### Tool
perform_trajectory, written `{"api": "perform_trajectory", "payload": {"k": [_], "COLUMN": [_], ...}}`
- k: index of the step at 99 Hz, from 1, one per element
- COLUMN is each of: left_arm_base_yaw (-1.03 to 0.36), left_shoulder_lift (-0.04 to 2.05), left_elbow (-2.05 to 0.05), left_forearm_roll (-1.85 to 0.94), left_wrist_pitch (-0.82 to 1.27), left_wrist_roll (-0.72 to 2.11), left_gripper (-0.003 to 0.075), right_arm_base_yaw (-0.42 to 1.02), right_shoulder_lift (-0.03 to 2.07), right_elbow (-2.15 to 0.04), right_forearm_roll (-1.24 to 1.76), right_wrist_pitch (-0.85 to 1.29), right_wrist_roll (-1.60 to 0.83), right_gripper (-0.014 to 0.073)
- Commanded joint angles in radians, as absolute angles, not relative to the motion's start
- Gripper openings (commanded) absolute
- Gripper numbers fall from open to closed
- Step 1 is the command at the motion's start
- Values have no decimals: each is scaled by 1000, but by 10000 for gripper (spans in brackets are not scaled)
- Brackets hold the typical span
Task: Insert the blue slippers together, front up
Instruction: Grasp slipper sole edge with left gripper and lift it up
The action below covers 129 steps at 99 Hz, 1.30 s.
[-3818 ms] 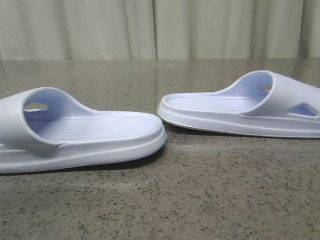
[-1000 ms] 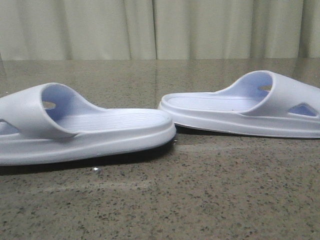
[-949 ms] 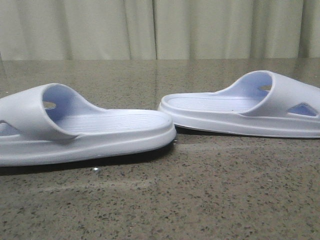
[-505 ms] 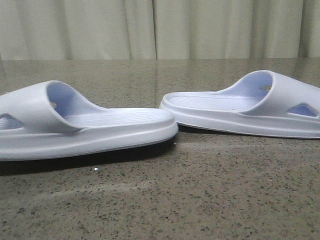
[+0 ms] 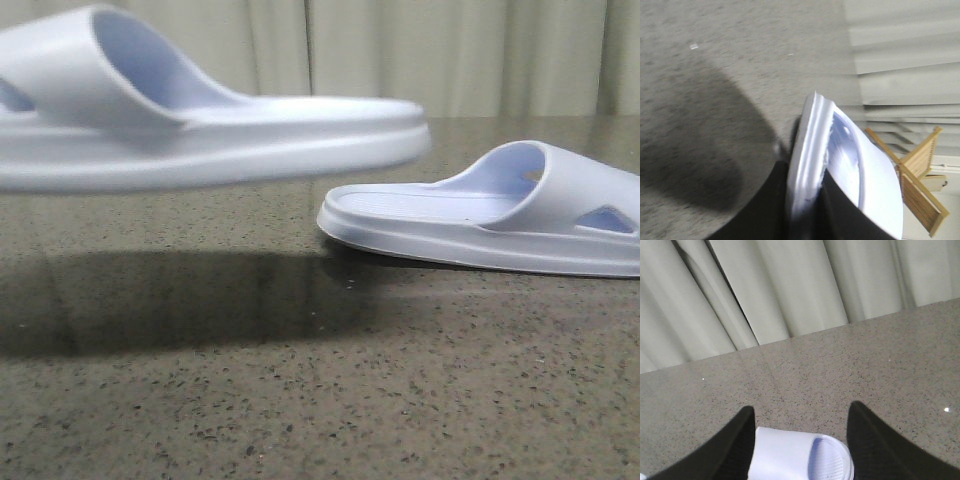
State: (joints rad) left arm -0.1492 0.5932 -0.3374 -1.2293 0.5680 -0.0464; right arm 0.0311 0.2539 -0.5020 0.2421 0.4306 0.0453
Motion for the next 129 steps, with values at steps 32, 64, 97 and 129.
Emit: {"api": "perform_trajectory", "payload": {"k": [32,64,97,129], "left_arm_base_yaw": [-157,-157,-157,-157], "left_shoulder_lift": [641,765,829,829], "left_elbow": [-501,-547,-551,-551], "left_forearm_roll": [-1231,-1220,-1254,-1258], "left_wrist_pitch": [532,525,518,499], "left_wrist_roll": [-47,-8,27,27], "left_gripper": [15,16,16,16], "right_arm_base_yaw": [34,34,34,34], "right_shoulder_lift": [274,274,340,548], "right_elbow": [-538,-520,-426,-422], "right_forearm_roll": [247,267,270,314], "right_wrist_pitch": [312,328,330,354], "right_wrist_roll": [42,43,191,294], "right_gripper": [351,351,351,351]}}
